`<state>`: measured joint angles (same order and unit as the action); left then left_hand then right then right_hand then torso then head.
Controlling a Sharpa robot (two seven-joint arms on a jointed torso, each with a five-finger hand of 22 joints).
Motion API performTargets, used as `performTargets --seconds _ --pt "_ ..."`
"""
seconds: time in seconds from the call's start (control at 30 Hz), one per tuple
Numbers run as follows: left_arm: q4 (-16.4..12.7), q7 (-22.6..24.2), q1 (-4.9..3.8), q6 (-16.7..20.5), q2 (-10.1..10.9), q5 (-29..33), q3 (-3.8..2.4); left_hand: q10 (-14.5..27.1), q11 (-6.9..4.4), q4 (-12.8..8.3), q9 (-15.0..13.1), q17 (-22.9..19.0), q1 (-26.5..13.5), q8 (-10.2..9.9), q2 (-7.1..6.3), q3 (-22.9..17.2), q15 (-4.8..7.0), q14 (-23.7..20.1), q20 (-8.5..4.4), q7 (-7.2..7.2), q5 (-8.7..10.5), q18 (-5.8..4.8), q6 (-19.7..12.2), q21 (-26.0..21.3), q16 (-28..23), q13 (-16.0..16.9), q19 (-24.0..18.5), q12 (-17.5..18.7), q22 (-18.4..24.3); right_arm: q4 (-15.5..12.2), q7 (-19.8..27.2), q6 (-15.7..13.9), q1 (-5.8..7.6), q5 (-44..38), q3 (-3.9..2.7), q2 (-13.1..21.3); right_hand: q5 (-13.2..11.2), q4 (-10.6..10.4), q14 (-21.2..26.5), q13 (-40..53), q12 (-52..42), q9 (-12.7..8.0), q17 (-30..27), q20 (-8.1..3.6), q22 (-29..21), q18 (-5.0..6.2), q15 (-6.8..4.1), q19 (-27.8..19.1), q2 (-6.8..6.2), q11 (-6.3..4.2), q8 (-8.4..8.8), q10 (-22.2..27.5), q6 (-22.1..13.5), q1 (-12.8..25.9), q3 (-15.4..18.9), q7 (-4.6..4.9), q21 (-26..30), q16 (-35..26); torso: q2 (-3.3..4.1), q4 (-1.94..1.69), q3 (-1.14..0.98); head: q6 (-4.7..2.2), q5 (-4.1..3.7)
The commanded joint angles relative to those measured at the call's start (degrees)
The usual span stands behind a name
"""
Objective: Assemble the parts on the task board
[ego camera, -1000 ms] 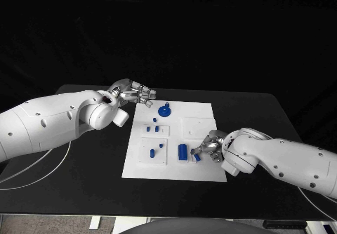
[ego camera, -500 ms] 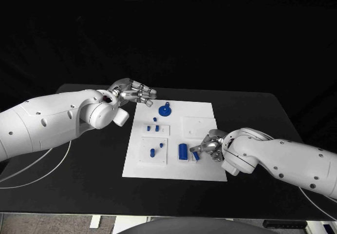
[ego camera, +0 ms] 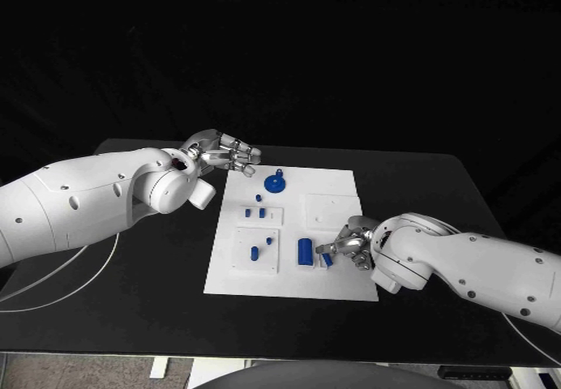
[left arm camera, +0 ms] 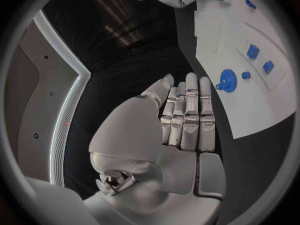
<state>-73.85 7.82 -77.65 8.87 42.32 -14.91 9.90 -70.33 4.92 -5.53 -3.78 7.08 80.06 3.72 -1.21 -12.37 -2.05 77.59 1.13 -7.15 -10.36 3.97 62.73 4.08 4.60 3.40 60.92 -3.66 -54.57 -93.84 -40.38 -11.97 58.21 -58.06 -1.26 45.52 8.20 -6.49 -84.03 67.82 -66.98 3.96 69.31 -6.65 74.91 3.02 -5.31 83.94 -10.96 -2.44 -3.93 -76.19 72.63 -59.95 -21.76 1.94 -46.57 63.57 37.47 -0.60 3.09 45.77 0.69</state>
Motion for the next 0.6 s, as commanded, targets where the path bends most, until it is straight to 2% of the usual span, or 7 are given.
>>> performTargets --seconds 0.03,0.6 --pt "-0.2 0.3 -0.10 -0.8 -0.1 -0.1 -0.04 0.4 0.09 0.3 0.1 0.1 -0.3 -0.1 -0.25 0.1 -0.36 0.2 0.15 -0.16 0.14 -0.45 -0.4 -0.1 -0.1 -0.1 0.3 0.2 0.1 -0.4 -0.5 2.1 -0.11 -1.2 0.05 0.3 -0.5 -0.7 0.0 0.0 0.1 0.1 0.0 -0.14 5.5 0.36 -0.22 3.0 -0.25 -0.12 0.27 -0.1 0.2 0.4 -0.2 -0.03 0.1 -0.2 0.00 0.03 -0.01 -0.01 0.02" --pt "-0.2 0.2 -0.10 -0.8 0.0 -0.1 -0.03 0.4 0.09 0.3 0.1 0.1 -0.3 -0.1 -0.25 0.1 -0.36 0.2 0.15 -0.16 0.14 -0.45 -0.4 -0.1 -0.1 -0.1 0.3 0.2 0.1 -1.9 -0.7 3.1 -0.13 -1.5 0.05 1.5 -0.8 -1.5 0.0 0.0 0.1 0.1 0.1 -0.12 5.6 0.34 -0.20 3.0 -0.24 -0.11 0.28 -0.2 0.3 1.2 -0.6 -0.03 0.0 -0.2 0.00 0.03 0.00 0.04 -0.03"
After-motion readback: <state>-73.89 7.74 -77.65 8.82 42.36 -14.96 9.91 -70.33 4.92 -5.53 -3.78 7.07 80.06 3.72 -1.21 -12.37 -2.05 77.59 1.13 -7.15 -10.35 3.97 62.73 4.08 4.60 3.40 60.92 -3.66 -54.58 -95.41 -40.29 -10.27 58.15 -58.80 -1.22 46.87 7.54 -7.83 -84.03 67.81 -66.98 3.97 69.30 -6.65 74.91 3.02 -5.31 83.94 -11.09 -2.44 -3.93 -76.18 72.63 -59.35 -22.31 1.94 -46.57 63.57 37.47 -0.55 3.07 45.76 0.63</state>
